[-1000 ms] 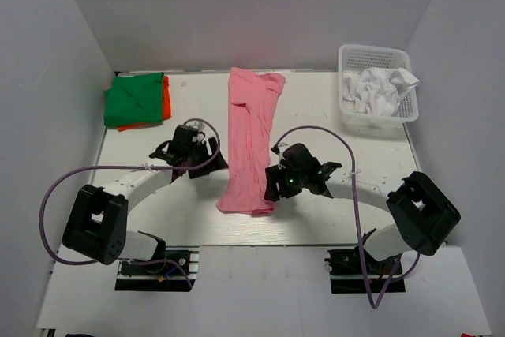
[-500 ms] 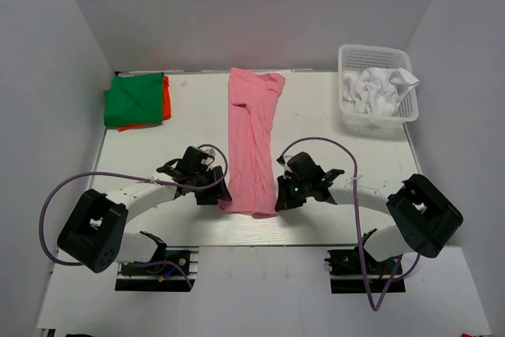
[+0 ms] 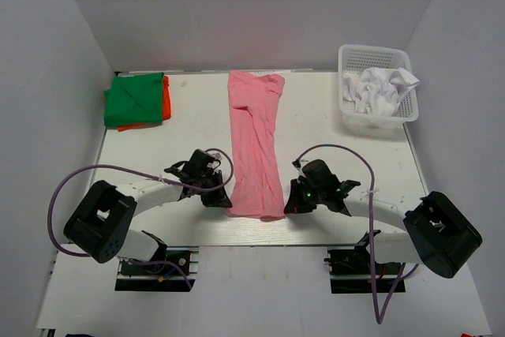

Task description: Fold and stack the t-shirts

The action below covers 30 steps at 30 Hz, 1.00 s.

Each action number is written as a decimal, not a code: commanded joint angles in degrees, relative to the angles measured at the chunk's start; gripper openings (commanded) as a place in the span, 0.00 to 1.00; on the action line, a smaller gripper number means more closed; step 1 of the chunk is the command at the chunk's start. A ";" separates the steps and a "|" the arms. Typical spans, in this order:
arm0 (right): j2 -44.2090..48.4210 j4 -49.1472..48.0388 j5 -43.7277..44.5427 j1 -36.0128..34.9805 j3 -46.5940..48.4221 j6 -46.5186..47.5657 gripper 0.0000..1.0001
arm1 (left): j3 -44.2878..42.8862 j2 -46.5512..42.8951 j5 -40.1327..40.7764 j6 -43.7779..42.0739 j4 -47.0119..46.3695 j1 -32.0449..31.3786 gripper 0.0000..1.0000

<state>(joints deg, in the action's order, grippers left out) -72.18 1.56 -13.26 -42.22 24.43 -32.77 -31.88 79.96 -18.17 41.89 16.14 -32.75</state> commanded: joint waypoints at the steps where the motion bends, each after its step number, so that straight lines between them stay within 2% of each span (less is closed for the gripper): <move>1: 0.29 -0.86 0.08 0.29 -0.26 -0.18 0.00 | 3.05 -1.72 2.28 0.03 5.74 -1.09 0.00; 6: 0.37 -5.69 -7.48 -0.59 -0.17 3.85 0.00 | 3.67 -7.01 -0.63 1.18 7.41 -2.93 0.00; 14: 4.68 -4.64 -9.51 -3.13 -0.87 6.76 0.00 | 1.73 -10.35 -2.83 1.70 8.81 -6.27 0.00; 22: 3.71 -1.65 -5.21 -5.51 -0.08 6.76 0.00 | -0.90 -11.67 0.16 2.85 12.51 -7.41 0.00; 24: 3.89 0.37 -0.90 -5.33 1.15 6.85 0.00 | -2.04 -11.67 0.68 2.14 11.98 -7.41 0.00; 30: -2.42 2.56 5.78 -4.63 10.55 7.29 0.00 | -8.28 -11.67 5.25 -2.59 9.96 -7.41 0.00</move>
<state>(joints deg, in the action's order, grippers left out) -72.23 3.55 -12.51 -47.24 29.65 -26.46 -35.83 69.91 -16.34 42.09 27.81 -39.88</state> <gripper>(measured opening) 0.005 0.022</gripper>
